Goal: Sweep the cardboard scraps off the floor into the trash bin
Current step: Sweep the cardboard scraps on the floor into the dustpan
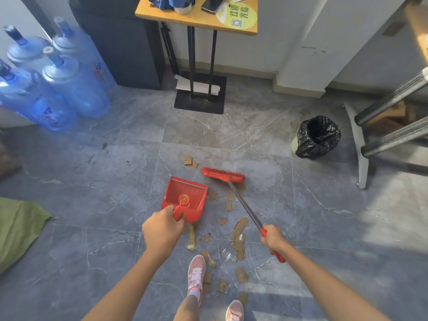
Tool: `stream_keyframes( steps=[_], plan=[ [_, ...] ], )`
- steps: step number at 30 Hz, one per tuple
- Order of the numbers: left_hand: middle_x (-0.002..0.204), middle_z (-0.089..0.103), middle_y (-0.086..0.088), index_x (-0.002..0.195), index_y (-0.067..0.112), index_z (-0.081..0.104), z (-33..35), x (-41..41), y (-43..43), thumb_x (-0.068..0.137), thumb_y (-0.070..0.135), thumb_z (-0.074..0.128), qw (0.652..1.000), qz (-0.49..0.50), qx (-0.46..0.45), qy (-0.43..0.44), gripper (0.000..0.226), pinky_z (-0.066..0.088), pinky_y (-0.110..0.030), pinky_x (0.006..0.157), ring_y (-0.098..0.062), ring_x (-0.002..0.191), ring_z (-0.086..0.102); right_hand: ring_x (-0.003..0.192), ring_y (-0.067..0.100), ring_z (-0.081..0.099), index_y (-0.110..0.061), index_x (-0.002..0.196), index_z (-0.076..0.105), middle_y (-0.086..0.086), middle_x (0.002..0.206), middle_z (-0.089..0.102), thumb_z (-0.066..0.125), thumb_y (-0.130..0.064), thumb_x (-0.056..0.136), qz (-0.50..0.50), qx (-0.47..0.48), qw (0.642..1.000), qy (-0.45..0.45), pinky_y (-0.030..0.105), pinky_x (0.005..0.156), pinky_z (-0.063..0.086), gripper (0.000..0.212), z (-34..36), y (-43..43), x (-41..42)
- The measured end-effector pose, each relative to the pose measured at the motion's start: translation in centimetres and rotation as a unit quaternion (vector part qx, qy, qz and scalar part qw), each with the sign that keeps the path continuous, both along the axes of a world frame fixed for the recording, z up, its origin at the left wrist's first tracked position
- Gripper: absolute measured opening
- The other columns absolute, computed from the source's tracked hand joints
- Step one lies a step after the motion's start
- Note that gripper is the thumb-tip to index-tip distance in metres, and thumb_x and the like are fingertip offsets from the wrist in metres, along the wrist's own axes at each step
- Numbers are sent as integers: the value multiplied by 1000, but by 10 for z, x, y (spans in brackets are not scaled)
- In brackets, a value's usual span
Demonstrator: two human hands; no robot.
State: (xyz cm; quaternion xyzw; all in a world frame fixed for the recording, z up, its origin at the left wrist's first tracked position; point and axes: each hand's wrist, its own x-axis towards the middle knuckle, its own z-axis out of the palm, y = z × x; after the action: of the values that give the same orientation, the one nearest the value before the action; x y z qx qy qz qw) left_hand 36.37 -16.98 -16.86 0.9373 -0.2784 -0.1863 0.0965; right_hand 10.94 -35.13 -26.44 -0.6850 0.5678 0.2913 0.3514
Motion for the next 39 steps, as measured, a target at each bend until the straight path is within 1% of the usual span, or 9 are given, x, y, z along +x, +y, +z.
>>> stream_keyframes(
  steps=[3, 7, 12, 18, 21, 26, 30, 35, 39],
  plan=[
    [64, 66, -11, 64, 15, 55, 12, -17, 16, 79, 43, 62, 1000, -8, 5, -21, 33, 41, -31, 53, -37, 67, 64, 50, 18, 46, -10, 103, 52, 5, 71, 47, 54, -2, 88, 2, 8, 1000, 10, 28, 44, 46, 17, 9, 28, -40],
    [66, 67, -10, 65, 15, 54, 27, -47, 41, 81, 45, 59, 999, -10, 12, -39, 34, 42, -32, 55, -37, 69, 64, 49, 13, 42, -10, 117, 55, 0, 69, 43, 53, -3, 87, -7, 17, 1000, -2, 22, 36, 36, 31, 21, 62, -92],
    [65, 67, -12, 65, 13, 56, 41, -91, 70, 80, 41, 62, 998, -21, 14, -58, 33, 41, -31, 54, -38, 66, 64, 49, 13, 40, -13, 99, 50, -1, 66, 39, 54, -5, 86, -26, 40, 999, 2, 23, 41, 36, 16, 43, 104, -146],
    [70, 69, -11, 69, 14, 60, 54, -118, 90, 80, 42, 62, 997, -23, 19, -65, 30, 43, -32, 57, -37, 71, 65, 44, 15, 41, -17, 83, 52, 1, 63, 43, 49, -1, 84, -59, 69, 996, -12, 26, 38, 40, 16, 68, 133, -183],
    [69, 69, -10, 67, 14, 59, 57, -118, 95, 82, 44, 60, 998, -19, 13, -67, 33, 42, -31, 56, -36, 70, 66, 41, 16, 42, -14, 86, 55, 3, 61, 43, 48, 2, 85, -92, 68, 993, -29, 25, 35, 39, 18, 81, 135, -180],
    [68, 68, -6, 66, 17, 56, 55, -99, 93, 83, 48, 57, 998, -12, 4, -62, 35, 44, -31, 57, -33, 68, 66, 43, 17, 46, -3, 97, 58, 8, 63, 49, 51, 0, 87, -139, 51, 988, -46, 24, 39, 41, 12, 92, 129, -142],
    [71, 69, -8, 71, 17, 59, 48, -72, 81, 82, 46, 56, 999, -2, 11, -50, 32, 46, -32, 58, -34, 72, 66, 47, 20, 51, -4, 97, 64, 7, 61, 54, 52, -4, 87, -136, 13, 988, -76, 27, 47, 45, 15, 94, 106, -81],
    [68, 70, -6, 71, 17, 61, 28, -24, 62, 81, 45, 58, 999, -5, 9, -44, 30, 45, -32, 55, -33, 69, 66, 40, 18, 50, -3, 88, 60, 9, 61, 56, 50, -4, 86, -122, -21, 987, -103, 24, 38, 42, 10, 84, 65, 24],
    [65, 69, -7, 69, 17, 62, 9, 11, 46, 80, 44, 62, 999, 8, 23, -33, 29, 44, -31, 52, -35, 66, 66, 63, 26, 57, -11, 72, 47, 12, 75, 57, 53, -6, 82, -83, -47, 989, -113, 41, 60, 54, 13, 66, 38, 110]
  ],
)
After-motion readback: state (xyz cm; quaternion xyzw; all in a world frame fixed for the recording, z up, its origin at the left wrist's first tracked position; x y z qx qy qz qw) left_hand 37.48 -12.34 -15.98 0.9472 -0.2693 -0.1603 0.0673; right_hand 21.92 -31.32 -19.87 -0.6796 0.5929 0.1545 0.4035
